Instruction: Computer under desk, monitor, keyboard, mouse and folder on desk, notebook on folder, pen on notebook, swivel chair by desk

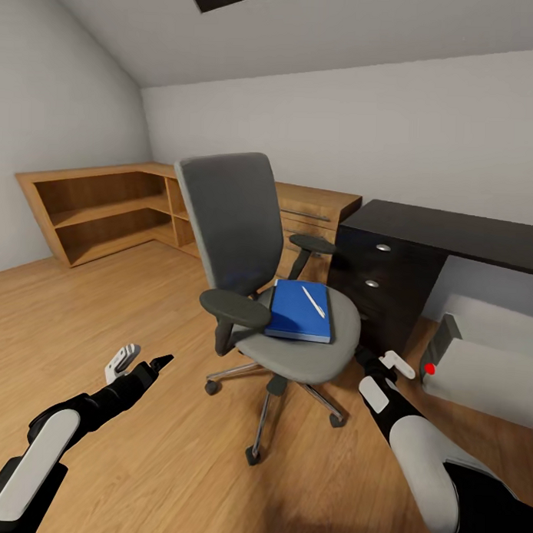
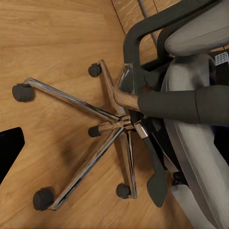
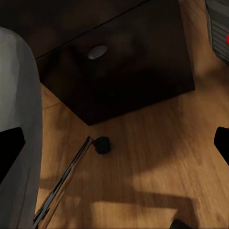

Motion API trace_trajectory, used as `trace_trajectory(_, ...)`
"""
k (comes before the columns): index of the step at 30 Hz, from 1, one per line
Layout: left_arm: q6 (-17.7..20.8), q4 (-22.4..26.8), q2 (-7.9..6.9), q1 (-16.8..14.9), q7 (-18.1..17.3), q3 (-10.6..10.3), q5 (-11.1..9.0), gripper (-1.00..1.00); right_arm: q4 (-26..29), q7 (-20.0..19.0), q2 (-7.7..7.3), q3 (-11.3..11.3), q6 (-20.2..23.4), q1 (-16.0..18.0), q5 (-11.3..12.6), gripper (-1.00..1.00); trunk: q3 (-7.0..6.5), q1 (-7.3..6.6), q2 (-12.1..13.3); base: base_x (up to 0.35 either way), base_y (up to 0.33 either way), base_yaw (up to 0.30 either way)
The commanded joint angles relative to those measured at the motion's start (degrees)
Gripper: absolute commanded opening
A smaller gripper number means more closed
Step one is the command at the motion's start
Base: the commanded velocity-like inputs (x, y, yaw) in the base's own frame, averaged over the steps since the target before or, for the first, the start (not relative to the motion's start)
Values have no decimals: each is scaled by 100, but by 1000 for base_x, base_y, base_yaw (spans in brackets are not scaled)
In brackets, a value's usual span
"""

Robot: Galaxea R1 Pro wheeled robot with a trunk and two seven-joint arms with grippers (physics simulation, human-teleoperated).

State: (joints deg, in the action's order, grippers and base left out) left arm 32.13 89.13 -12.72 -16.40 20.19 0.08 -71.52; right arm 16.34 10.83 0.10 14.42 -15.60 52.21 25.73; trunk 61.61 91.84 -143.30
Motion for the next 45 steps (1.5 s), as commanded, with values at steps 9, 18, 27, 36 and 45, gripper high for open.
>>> trace_trajectory(9,13,8,-2,-3,55,1,-60,100,-8,-410,-16,-1,63,0,78,100,5,-1,-2,0,0,0)
trace_trajectory(18,13,8,-2,-3,55,1,-56,100,-13,-1034,-85,-8,526,0,628,100,5,-1,-2,0,0,0)
trace_trajectory(27,19,8,-2,-3,55,1,-55,100,-61,-1642,-136,-9,777,-8,677,100,5,-1,-2,0,0,0)
trace_trajectory(36,21,10,-2,-3,55,10,-50,100,-79,-2548,-125,-9,980,-28,671,100,5,-1,-2,0,0,0)
trace_trajectory(45,21,16,-2,-3,49,2,-45,100,-165,-3132,-100,-17,1017,-61,647,100,5,-1,-2,0,0,0)
